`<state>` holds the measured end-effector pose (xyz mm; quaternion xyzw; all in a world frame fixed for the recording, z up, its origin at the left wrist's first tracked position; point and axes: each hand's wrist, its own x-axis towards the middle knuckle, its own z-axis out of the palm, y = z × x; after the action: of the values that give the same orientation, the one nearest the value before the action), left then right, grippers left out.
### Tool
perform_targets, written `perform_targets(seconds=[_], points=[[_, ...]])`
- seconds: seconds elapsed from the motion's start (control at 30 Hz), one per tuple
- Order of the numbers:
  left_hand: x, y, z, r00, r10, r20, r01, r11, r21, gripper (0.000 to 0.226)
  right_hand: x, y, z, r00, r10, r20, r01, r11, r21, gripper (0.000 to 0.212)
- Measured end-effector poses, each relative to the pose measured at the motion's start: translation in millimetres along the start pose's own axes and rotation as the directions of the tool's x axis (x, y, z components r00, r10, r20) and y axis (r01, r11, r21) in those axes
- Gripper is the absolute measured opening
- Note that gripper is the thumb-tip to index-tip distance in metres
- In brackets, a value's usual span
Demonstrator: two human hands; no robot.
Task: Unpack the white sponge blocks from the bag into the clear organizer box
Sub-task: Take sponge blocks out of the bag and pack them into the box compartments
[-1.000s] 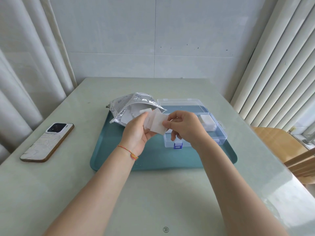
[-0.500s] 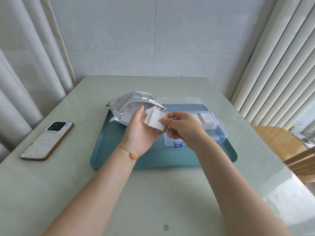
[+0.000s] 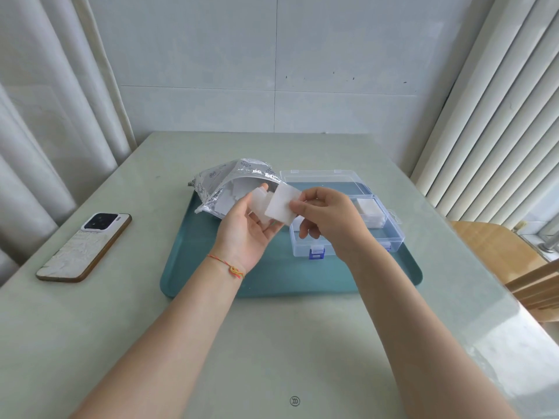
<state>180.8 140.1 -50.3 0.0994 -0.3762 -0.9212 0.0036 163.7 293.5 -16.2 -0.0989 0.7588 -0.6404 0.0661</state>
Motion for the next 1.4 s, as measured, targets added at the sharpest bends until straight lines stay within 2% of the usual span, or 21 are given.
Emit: perform_targets(seconds=[0.07,0.27,0.4,0.47,0.53,0.6,0.67,0.77,0.97,1.1,1.2,1.27,1.33,1.4], points=[[0,-3,0,1.000,0.000,0.006,0.000,1.000,0.016,0.028,0,-1,0,1.000,0.010,-0.028,-0.008,0.998,0.063,0.010],[-6,-10,9,0.983,-0.032,0.181,0.012,0.994,0.111,0.058,-2,4,14,0.997,0.054,-0.051,-0.051,0.996,0.071,0.010],[-5,-10,9,0.990,-0.017,0.137,0.006,0.996,0.086,0.047,4,8,15,0.990,0.029,-0.136,-0.037,0.998,-0.058,0.013],[-4,-7,6,0.996,-0.012,0.089,0.006,0.998,0.060,0.037,5,5,9,0.988,0.012,-0.155,-0.020,0.998,-0.053,0.015],[-2,-4,2,0.999,-0.025,0.031,0.023,0.997,0.074,0.032,2,0,-2,0.993,0.002,-0.118,-0.003,1.000,-0.006,0.014],[-3,-2,2,0.998,-0.067,0.009,0.065,0.988,0.143,0.031,0,-5,-12,1.000,-0.007,-0.016,0.007,1.000,0.006,0.010],[-6,0,5,0.990,-0.136,0.040,0.124,0.968,0.218,0.038,-1,-6,-15,0.999,0.000,0.050,0.002,0.999,-0.040,0.008],[-9,0,13,0.971,-0.211,0.110,0.174,0.944,0.280,0.051,-3,-7,-8,1.000,0.002,0.027,0.001,0.992,-0.122,0.010],[-8,-1,23,0.957,-0.226,0.184,0.163,0.939,0.303,0.063,-3,-3,2,0.995,-0.095,-0.028,0.084,0.957,-0.277,0.012],[-8,0,28,0.951,-0.254,0.174,0.172,0.908,0.382,0.058,-5,-4,2,0.972,-0.235,-0.028,0.186,0.832,-0.523,0.018],[-4,3,32,0.962,-0.239,0.134,0.172,0.907,0.383,0.056,-8,-10,-7,0.942,-0.257,0.214,0.334,0.759,-0.559,0.055],[-1,5,37,0.961,-0.238,0.137,0.167,0.903,0.396,0.056,-6,-13,-11,0.908,-0.224,0.354,0.413,0.615,-0.672,0.079],[2,5,44,0.950,-0.267,0.161,0.179,0.890,0.420,0.063,-4,-14,-13,0.906,-0.224,0.358,0.422,0.525,-0.739,0.078],[4,4,53,0.944,-0.277,0.179,0.177,0.883,0.434,0.066,0,-17,-18,0.917,-0.258,0.305,0.397,0.496,-0.772,0.065]])
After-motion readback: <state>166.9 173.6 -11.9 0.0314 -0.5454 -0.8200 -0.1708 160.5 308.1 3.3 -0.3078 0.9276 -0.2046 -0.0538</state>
